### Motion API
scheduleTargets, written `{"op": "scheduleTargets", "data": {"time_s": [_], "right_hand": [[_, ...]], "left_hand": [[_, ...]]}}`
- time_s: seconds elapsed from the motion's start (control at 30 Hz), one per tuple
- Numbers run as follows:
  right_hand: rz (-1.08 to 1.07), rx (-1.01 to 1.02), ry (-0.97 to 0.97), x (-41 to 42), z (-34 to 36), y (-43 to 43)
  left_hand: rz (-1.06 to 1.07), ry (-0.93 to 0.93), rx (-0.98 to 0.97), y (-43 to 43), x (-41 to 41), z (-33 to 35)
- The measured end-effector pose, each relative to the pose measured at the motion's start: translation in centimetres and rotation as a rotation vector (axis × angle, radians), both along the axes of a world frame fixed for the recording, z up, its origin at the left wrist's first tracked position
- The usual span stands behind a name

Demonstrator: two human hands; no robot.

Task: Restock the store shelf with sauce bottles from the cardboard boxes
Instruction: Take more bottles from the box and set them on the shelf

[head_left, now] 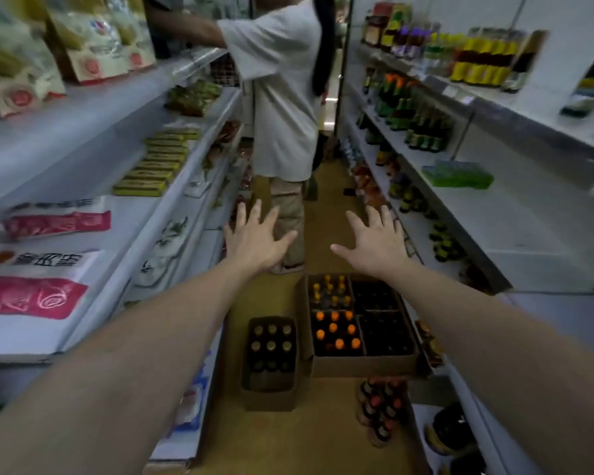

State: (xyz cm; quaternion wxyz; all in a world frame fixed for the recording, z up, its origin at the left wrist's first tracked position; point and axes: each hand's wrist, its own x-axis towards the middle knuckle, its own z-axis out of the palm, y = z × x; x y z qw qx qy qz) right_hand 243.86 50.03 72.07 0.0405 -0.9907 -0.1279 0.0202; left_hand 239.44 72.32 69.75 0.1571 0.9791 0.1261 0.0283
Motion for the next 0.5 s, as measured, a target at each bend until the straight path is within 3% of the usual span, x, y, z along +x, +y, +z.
{"op": "scheduleTargets", "data": {"time_s": [0.5], "right_hand": [[0.219, -0.085, 0.437, 18.1, -17.8, 10.4]], "left_hand": [[0.189, 0.315, -0.028, 7.7, 12.0, -17.4]]}}
